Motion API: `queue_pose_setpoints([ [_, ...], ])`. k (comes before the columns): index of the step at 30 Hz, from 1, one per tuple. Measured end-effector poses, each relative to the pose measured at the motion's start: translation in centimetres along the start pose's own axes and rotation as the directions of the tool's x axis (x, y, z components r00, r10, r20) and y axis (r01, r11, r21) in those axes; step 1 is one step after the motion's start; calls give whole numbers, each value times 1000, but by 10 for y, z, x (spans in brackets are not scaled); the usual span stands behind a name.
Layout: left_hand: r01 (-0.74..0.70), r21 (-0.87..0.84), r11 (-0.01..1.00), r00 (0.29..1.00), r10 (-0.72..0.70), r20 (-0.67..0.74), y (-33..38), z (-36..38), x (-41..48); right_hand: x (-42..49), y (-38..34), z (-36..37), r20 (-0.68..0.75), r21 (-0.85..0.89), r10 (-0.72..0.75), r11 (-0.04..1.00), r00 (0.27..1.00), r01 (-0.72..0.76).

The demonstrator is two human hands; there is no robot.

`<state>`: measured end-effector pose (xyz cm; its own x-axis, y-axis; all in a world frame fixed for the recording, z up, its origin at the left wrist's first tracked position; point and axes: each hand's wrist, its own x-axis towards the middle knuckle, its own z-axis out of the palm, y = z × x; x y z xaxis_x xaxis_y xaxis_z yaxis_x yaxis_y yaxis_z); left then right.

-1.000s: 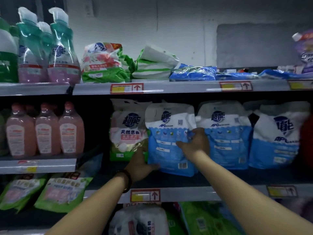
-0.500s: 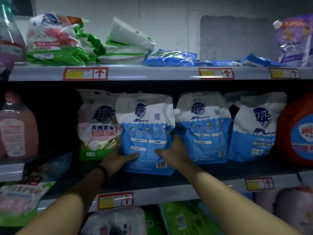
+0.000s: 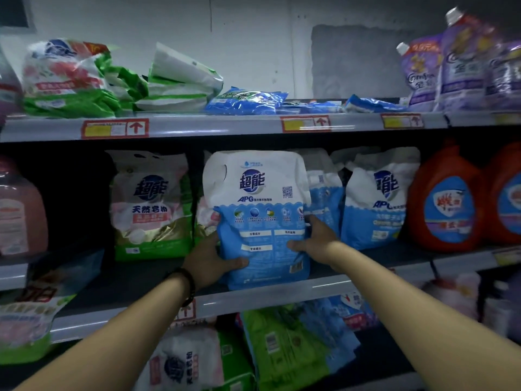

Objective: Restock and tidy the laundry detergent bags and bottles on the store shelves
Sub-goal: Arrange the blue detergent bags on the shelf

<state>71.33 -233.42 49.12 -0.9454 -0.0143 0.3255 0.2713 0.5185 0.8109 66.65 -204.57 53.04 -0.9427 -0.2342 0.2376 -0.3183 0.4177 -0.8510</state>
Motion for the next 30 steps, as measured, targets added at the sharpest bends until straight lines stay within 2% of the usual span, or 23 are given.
queue_pose_setpoints([
  [6,-100,65,993,994,98,39,11,70,42,-7,27,-58,-170,-54,29,998,985,-39],
  [10,-117,44,992,991,114,69,30,107,60,-11,39,-74,-309,-165,42,982,950,-97],
  [13,-92,45,995,993,89,76,40,138,70,-23,51,-72,-450,-246,-41,966,892,-80],
  [15,-90,115,989,995,83,63,58,162,74,-32,59,-69,-510,-368,-136,927,849,-72],
  [17,-94,190,977,995,86,50,77,187,78,-36,68,-66,-466,-525,-169,843,869,-118],
  [20,-98,256,962,994,83,72,95,225,89,-30,87,-71,-321,-658,-2,719,947,-222],
  [23,-104,281,954,993,81,90,112,257,104,-21,104,-91,-278,-635,86,731,957,-250],
  [27,-92,327,940,991,55,122,130,292,122,-14,114,-125,-283,-679,145,667,948,-305],
  [30,-93,352,931,990,50,129,138,305,127,-8,114,-147,-274,-663,196,670,941,-333],
])
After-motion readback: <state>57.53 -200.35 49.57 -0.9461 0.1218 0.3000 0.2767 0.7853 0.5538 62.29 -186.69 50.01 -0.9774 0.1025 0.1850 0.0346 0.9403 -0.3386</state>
